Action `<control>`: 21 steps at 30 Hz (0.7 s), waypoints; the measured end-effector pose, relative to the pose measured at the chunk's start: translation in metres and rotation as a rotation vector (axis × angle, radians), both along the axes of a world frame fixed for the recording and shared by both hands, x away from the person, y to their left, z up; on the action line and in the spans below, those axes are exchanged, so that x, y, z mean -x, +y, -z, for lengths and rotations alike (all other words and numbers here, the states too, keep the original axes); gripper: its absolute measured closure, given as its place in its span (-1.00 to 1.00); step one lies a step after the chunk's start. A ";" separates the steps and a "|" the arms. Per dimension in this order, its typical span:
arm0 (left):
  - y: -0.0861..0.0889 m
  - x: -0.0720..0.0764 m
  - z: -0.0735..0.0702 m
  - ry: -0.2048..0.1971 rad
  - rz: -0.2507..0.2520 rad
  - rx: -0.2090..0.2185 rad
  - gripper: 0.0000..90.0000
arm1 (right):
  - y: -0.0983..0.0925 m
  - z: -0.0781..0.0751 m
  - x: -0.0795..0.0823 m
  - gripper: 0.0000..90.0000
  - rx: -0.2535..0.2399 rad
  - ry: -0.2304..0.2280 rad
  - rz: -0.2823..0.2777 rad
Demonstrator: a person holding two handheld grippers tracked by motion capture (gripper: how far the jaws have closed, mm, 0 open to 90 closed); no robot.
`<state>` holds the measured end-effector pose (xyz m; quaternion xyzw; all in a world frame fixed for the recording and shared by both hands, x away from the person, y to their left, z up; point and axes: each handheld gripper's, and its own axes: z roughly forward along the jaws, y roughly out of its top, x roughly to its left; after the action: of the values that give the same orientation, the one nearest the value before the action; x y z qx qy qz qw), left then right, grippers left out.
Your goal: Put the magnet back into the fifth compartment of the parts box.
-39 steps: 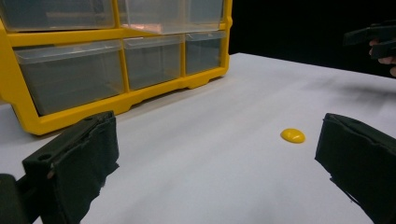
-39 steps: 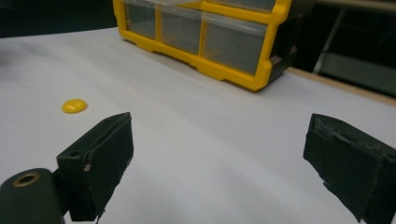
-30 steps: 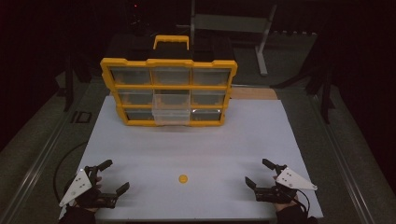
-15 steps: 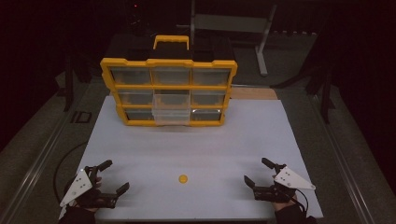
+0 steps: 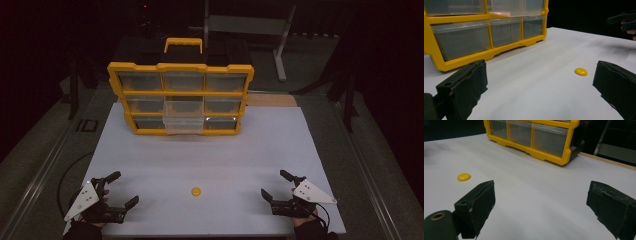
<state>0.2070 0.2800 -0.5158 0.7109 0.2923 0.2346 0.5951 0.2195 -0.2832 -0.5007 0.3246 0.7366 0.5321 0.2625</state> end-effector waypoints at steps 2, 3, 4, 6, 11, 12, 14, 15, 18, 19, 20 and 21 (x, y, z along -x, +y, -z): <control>0.000 0.000 -0.001 -0.001 0.003 0.000 -1.00 | 0.000 0.000 0.000 -0.82 0.001 0.000 0.001; -0.001 -0.001 -0.001 0.001 0.006 0.000 -1.00 | -0.001 0.000 0.000 -0.82 0.000 0.000 0.001; -0.001 -0.001 -0.002 0.004 0.005 -0.004 -1.00 | -0.001 0.000 0.000 -0.81 -0.001 0.000 0.002; -0.002 -0.001 -0.002 0.008 0.010 -0.004 -1.00 | -0.001 0.000 0.000 -0.82 -0.001 -0.001 0.003; -0.003 0.000 -0.008 0.009 0.021 0.018 -1.00 | -0.001 0.000 0.000 -0.81 -0.001 -0.002 0.006; -0.004 -0.001 -0.010 0.009 0.026 0.015 -1.00 | -0.001 0.000 0.000 -0.82 -0.001 -0.001 0.006; -0.005 -0.001 -0.015 0.001 0.034 0.022 -1.00 | -0.001 0.000 0.000 -0.82 0.000 -0.003 0.007; -0.005 -0.002 -0.017 -0.002 0.038 0.029 -1.00 | -0.001 0.000 0.000 -0.81 0.000 -0.003 0.007; -0.004 -0.003 -0.024 -0.001 0.039 0.030 -1.00 | -0.001 0.000 0.000 -0.81 -0.002 -0.001 0.008; -0.004 -0.003 -0.026 0.002 0.039 0.034 -1.00 | -0.001 0.000 0.000 -0.81 0.000 -0.003 0.009; -0.003 -0.004 -0.028 0.009 0.043 0.035 -1.00 | -0.001 0.000 0.000 -0.81 0.000 -0.003 0.009; -0.003 -0.005 -0.031 0.011 0.047 0.037 -1.00 | -0.001 0.000 0.000 -0.81 0.000 -0.003 0.006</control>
<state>0.2116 0.2767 -0.4852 0.7076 0.2829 0.2110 0.6121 0.2197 -0.2842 -0.5007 0.3262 0.7353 0.5316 0.2652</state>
